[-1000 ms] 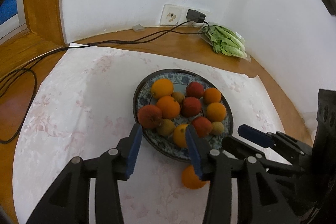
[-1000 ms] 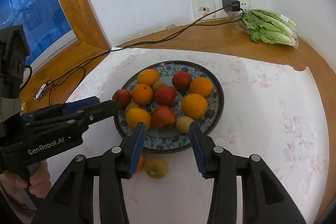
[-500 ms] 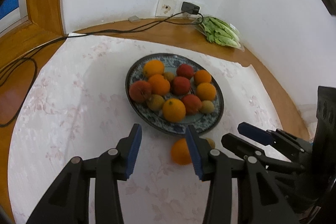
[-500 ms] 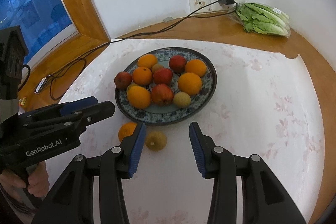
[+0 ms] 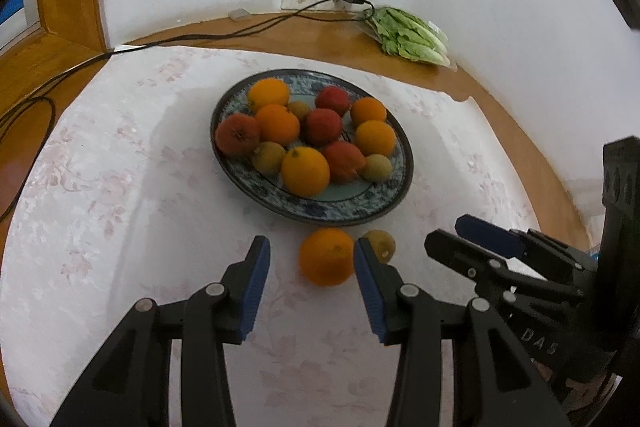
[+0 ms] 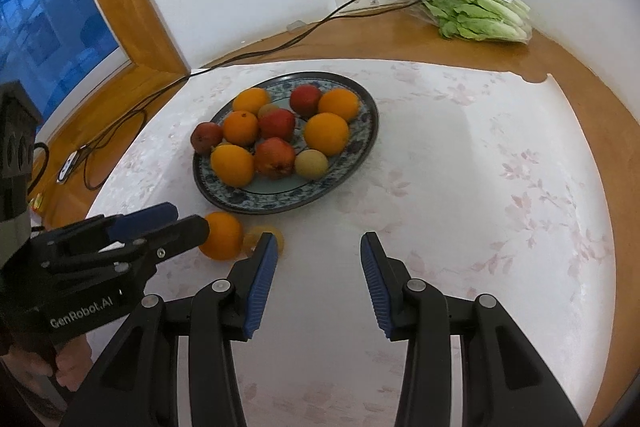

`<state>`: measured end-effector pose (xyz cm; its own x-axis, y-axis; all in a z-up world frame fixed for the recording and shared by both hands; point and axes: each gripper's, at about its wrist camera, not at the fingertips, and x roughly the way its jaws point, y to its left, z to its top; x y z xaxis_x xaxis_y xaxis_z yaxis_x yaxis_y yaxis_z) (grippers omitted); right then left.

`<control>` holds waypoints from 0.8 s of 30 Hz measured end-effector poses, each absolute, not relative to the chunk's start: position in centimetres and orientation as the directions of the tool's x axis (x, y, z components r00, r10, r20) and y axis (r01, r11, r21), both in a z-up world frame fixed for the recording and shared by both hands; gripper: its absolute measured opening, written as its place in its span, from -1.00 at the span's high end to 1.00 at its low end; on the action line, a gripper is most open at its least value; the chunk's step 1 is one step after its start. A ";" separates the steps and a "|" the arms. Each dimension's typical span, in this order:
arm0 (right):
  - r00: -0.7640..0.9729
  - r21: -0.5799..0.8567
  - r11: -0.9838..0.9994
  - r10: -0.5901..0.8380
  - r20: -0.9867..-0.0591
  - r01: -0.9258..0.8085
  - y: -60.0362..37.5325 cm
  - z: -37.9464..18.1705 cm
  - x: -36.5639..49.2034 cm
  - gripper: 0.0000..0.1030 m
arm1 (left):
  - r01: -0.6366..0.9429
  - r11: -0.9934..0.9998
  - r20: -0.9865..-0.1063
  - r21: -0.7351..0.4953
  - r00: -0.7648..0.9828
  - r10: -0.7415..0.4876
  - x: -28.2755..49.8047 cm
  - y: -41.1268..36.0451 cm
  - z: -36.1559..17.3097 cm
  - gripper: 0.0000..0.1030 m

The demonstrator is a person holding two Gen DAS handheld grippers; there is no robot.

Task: Organize fruits
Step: 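Withdraw both open tools from the plate toward the last fruits, then grasp the orange with the left tool while the right tool grasps a brown pear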

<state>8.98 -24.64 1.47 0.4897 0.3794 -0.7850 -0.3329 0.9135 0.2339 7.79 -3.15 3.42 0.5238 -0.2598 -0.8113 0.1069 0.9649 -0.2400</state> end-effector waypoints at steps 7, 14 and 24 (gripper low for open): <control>0.482 0.248 0.917 0.379 -0.790 -0.314 -25.3 0.9 9.0 0.14 | 0.112 0.967 -0.823 -0.227 0.509 -0.252 8.0 -3.9 2.7 0.12; 0.476 0.258 0.915 0.385 -0.791 -0.312 -25.5 0.7 9.0 0.14 | 0.114 0.967 -0.829 -0.227 0.498 -0.253 8.1 -4.3 2.1 0.13; 0.471 0.260 0.913 0.388 -0.792 -0.314 -25.1 0.6 8.9 0.14 | 0.128 0.963 -0.824 -0.237 0.499 -0.269 8.1 -4.3 2.0 0.29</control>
